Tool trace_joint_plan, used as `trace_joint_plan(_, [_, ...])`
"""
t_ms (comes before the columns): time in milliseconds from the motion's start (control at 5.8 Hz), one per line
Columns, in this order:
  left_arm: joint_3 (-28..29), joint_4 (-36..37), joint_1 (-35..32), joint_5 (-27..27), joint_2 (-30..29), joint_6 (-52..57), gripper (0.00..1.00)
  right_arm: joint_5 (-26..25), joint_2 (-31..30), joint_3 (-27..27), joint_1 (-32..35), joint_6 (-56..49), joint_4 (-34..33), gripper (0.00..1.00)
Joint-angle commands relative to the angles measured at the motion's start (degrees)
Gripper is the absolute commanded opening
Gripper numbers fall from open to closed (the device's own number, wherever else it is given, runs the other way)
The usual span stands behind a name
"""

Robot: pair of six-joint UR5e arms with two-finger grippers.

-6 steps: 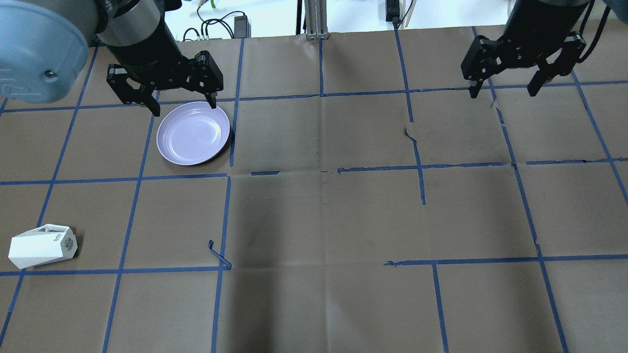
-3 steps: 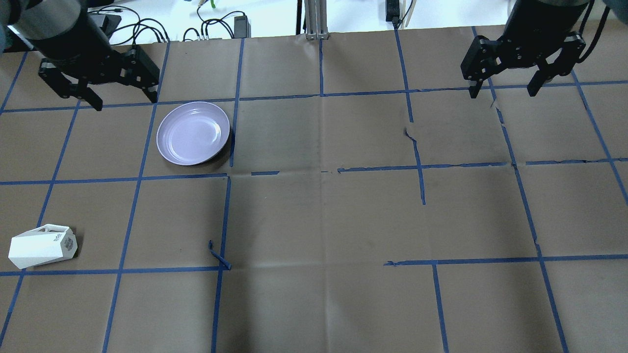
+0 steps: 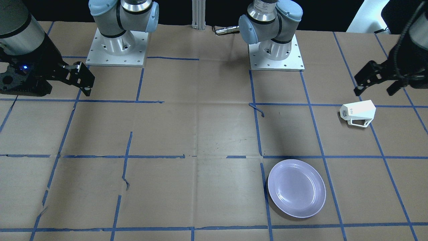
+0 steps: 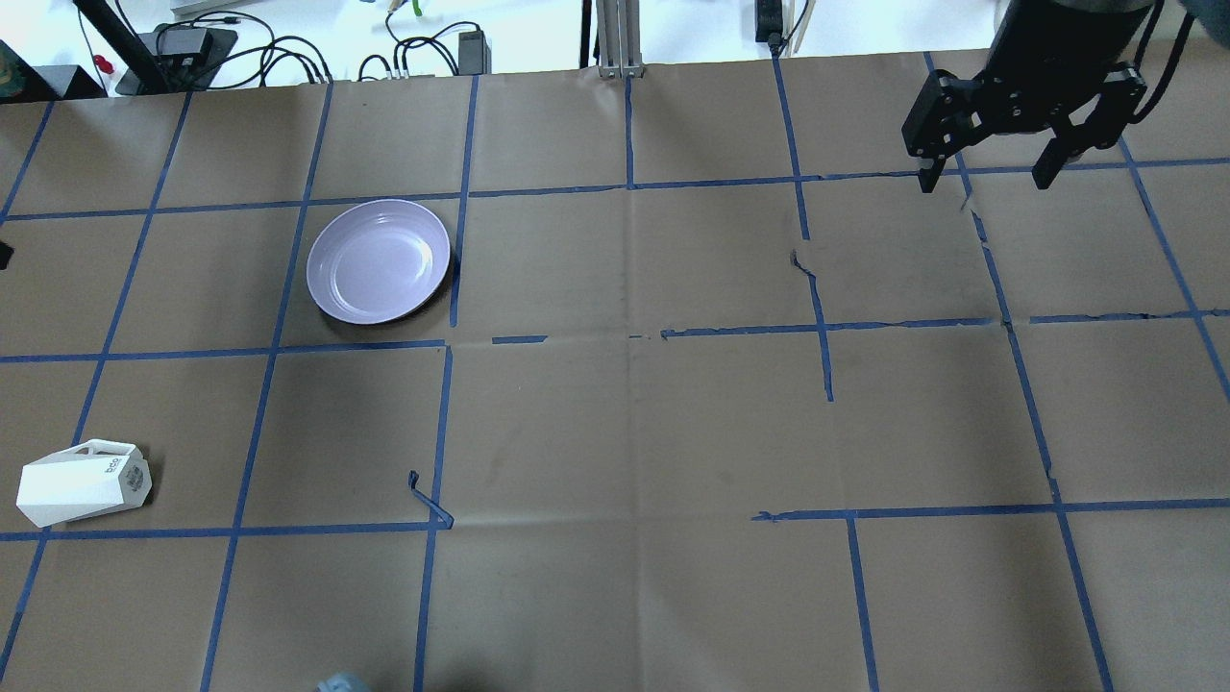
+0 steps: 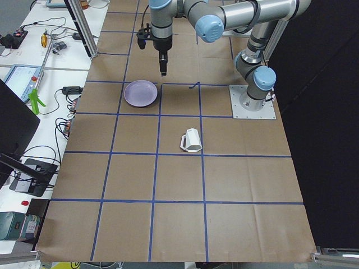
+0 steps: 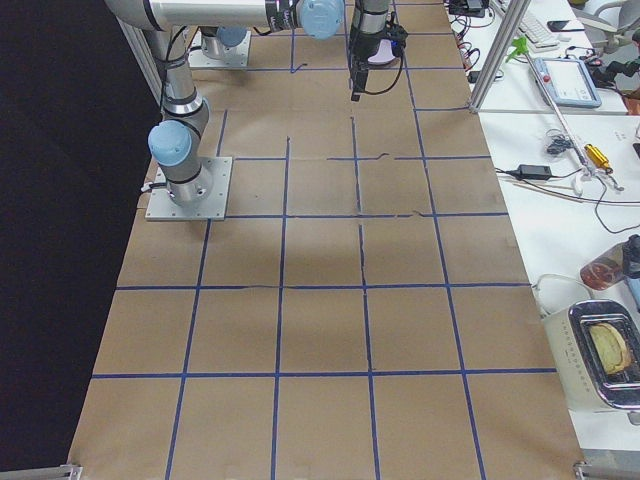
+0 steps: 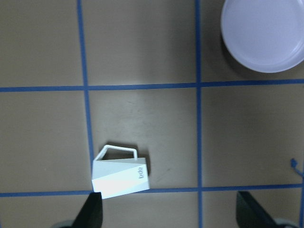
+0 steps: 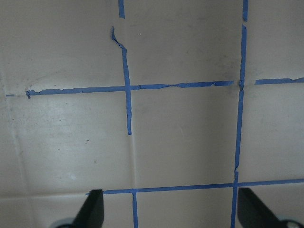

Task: Flip cup and place on plate
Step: 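Move the left gripper away from the plate toward the white cup, then lower the left gripper onto the tipped white cup and grasp it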

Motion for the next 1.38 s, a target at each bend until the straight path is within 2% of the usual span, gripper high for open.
trace_joint_plan(0, [0.38,0.66,15.00,-0.18,-2.30,20.11,0.99,0.00,0.00,0.00,-0.01,0.00,-0.03,1.00])
trace_joint_plan(172, [0.64,0.66,19.06,-0.44,-3.88,26.29,0.99,0.00,0.00,0.00,-0.01,0.00,-0.03,1.00])
trace_joint_plan(345, [0.03,0.14,20.67,-1.14,-4.15,27.04,0.99,0.00,0.00,0.00,-0.01,0.00,0.06,1.00])
trace_joint_plan(517, [-0.06,-4.04,21.55,-5.41,-5.90,27.14,0.99,0.00,0.00,0.00,-0.01,0.00,-0.03,1.00])
trace_joint_plan(690, [0.20,-5.91,23.91,-9.89,-10.26,27.14,0.99,0.00,0.00,0.00,-0.01,0.00,-0.03,1.00])
trace_joint_plan(1207, [1.79,-19.07,29.10,-22.47,-25.73,34.93,0.99,0.00,0.00,0.00,-0.01,0.00,0.06,1.00])
